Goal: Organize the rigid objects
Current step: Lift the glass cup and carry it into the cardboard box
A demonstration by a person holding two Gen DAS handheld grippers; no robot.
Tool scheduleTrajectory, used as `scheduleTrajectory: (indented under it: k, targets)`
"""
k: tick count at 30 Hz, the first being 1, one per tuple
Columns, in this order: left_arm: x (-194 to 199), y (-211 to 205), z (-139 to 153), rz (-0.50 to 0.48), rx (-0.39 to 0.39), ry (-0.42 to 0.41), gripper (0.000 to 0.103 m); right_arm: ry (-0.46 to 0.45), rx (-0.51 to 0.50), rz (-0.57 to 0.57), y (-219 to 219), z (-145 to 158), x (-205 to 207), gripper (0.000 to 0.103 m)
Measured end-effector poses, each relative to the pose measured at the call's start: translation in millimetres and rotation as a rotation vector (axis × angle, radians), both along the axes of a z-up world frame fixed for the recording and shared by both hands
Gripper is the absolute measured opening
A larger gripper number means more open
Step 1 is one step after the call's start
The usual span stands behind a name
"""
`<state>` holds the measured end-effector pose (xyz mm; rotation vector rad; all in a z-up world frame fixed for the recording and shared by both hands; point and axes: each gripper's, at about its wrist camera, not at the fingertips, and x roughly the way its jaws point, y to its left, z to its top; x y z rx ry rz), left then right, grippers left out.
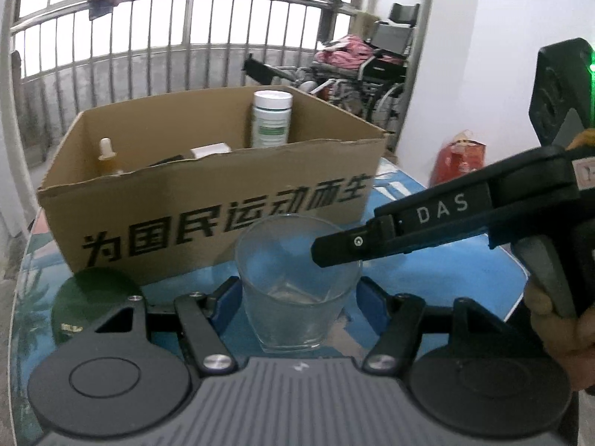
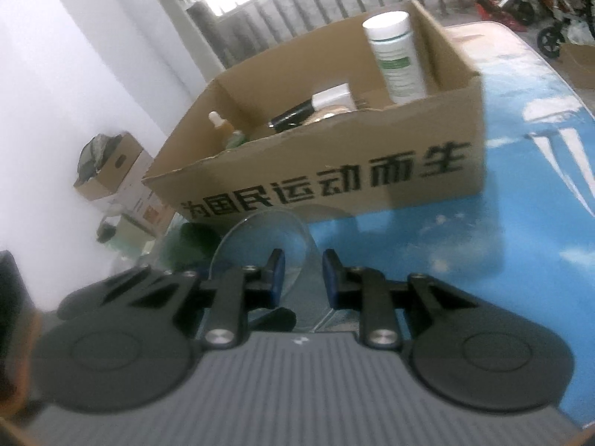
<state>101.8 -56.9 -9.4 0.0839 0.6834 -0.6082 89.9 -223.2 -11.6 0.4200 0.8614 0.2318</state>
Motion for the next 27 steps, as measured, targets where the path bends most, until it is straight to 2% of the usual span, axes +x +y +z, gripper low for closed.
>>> scheduleTrajectory:
  k: [4,9,21,27]
  targets:
    - [0,-3,-4,-0.018,0.007,-0.015,0.072,0.000,0.008,-0.013,-4,-2,-3,0.022]
    - [1,-10,-9,-0.022,0.050,-0.043,0.072,-0.004,-0.022,-0.009,3,-2,0,0.024]
    - [1,-9,-13,-0.010,0.044,-0.044,0.070,0.000,-0.007,-0.023,0,-10,1,0.022]
    - [-5,-9,-6,-0.007,0.040,-0.050,0.070,-0.008,-0.011,-0.023,1,-6,-3,0.022]
